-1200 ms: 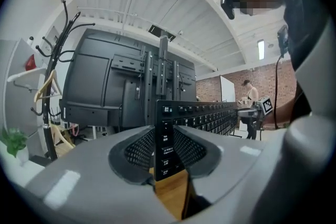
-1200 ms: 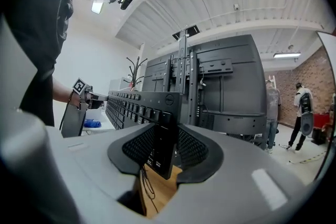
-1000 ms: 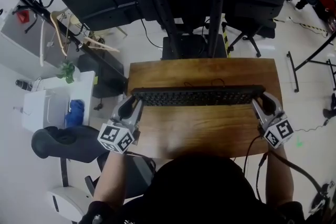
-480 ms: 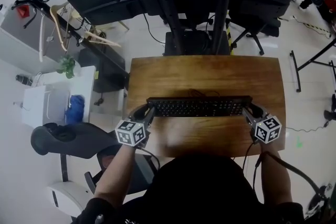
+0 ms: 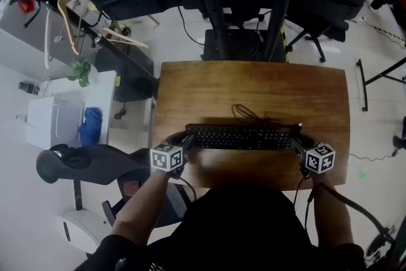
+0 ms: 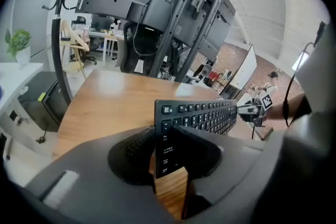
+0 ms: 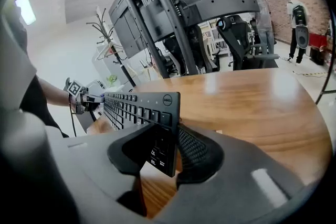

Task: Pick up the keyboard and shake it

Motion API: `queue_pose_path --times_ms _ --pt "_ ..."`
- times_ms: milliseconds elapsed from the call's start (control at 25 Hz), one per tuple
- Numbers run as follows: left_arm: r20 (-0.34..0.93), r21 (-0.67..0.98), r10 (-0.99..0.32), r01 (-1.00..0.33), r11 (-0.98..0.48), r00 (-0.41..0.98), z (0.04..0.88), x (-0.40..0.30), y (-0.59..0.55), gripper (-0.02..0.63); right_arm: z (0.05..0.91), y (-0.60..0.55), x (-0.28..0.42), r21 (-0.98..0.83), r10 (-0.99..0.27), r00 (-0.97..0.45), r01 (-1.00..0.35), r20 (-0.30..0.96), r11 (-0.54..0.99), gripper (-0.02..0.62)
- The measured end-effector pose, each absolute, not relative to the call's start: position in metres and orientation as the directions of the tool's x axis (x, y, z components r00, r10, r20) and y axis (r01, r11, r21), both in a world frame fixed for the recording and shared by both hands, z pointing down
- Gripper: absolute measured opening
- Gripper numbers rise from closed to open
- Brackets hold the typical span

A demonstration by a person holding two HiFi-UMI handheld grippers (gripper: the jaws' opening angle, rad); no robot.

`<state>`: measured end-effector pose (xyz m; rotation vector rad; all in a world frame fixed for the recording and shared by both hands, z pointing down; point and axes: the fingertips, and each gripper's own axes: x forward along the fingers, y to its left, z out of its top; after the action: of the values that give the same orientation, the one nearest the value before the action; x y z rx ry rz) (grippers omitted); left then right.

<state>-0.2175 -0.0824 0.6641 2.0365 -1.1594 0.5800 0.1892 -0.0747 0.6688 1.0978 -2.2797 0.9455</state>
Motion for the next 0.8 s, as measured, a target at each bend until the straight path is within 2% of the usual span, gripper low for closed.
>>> queue_pose_path --times_ms 400,800 --pt "0.767 0.389 -0.426 -0.875 -0.287 0.480 0.704 -0.216 -0.071 0.101 0.706 -0.068 0.189 -0.427 -0.411 -0.579 -0.808 0.704 0.407 0.135" --pt "0.778 0.411 -0.420 -0.884 -0.223 0.468 0.722 -0.214 -0.088 0.104 0.720 -0.072 0.192 -0.443 -0.452 -0.549 -0.835 0.703 0.325 0.150"
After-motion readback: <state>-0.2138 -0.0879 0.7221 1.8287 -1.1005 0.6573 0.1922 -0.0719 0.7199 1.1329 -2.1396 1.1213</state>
